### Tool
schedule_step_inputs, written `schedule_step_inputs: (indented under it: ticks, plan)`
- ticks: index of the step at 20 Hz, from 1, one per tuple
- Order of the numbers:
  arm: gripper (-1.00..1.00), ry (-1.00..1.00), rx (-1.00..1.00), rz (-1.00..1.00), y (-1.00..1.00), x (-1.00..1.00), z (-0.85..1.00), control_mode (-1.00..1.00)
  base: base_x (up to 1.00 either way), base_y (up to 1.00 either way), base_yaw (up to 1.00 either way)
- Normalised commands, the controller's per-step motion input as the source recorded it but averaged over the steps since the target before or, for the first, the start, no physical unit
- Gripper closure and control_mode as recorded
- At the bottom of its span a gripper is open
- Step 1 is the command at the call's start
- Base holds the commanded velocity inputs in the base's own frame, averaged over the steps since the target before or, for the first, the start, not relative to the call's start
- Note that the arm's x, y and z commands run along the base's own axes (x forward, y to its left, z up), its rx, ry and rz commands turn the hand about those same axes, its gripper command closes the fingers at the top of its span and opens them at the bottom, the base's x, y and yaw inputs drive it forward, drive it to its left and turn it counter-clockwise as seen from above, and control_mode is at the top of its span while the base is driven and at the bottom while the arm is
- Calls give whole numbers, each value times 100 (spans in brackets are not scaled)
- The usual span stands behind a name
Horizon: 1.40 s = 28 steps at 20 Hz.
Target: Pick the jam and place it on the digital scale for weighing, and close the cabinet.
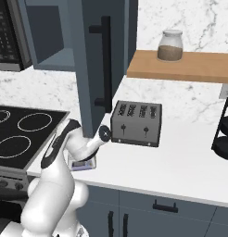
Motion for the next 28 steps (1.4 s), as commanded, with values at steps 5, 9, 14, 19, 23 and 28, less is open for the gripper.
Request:
schedule_step_inputs:
  ticks: [5,9,14,19,23,28]
  plan:
    - [100,0,0,1,0,0,-21,-100,0,0,0]
    - [100,0,0,0,-9,0,-12,-100,0,0,0]
    - [100,0,0,0,-20,0,-18,-100,0,0,0]
    - [100,0,0,0,0,0,-24,-100,0,0,0]
    - [100,0,0,1,0,15,-24,-100,0,0,0]
    - [100,0,0,0,0,26,-10,-100,0,0,0]
